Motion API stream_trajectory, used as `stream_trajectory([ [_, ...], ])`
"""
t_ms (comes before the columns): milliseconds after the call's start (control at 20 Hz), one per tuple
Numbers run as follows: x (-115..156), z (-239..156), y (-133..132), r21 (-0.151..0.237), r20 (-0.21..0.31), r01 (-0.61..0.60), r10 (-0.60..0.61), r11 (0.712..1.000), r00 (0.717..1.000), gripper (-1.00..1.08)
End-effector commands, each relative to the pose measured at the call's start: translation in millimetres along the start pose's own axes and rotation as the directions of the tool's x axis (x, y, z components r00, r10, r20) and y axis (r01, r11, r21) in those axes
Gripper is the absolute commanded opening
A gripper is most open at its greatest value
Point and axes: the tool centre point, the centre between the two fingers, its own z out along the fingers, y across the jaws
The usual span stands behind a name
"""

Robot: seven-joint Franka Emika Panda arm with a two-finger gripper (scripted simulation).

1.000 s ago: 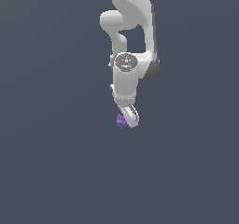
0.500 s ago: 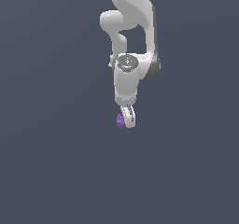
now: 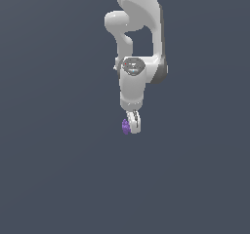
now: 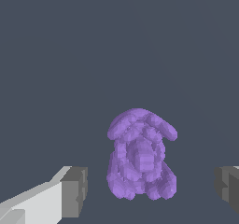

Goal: Pick up the object and move it to a goal position.

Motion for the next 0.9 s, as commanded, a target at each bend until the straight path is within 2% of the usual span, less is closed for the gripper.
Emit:
stream_trajectory([
  [0,0.1,2.9,0.2,0.000,0.000,-0.001,0.001,1.000,1.000,1.00],
  [450,0.1,42.1,1.4,0.000,0.000,-0.004,0.004,1.000,1.000,1.00],
  [700,0.1,49.8,0.5,0.000,0.000,-0.005,0.005,1.000,1.000,1.00],
  [750,0.1,49.8,0.5,0.000,0.000,-0.005,0.005,1.000,1.000,-1.00],
  [850,0.1,49.8,0.5,0.000,0.000,-0.005,0.005,1.000,1.000,-1.00],
])
